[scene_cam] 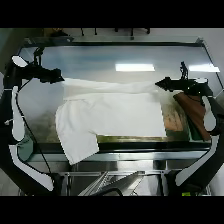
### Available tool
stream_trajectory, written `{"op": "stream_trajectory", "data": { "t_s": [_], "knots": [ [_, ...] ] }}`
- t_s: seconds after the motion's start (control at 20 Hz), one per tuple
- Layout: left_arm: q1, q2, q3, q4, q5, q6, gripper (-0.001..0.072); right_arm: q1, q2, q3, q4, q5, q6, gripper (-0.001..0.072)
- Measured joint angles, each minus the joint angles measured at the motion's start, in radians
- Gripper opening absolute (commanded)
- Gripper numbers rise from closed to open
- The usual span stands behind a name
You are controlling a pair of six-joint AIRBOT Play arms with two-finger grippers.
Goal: Fold the shirts.
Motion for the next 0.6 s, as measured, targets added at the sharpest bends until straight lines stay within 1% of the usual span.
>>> {"op": "stream_trajectory", "data": {
  "t_s": [0.15,0.4,0.6],
  "knots": [
    [0.0,0.034,-0.106,0.037,0.019,-0.015,0.0015,0.005,-0.004,0.003,-0.064,0.022,0.016,0.0018],
    [0.0,0.049,-0.289,0.058,0.107,-0.021,0.0015,0.011,-0.035,0.004,-0.137,0.022,0.033,0.0019],
    [-0.001,0.053,-0.361,0.064,0.146,-0.018,0.0016,0.011,-0.045,0.004,-0.171,-0.005,0.045,0.0019]
  ]
}}
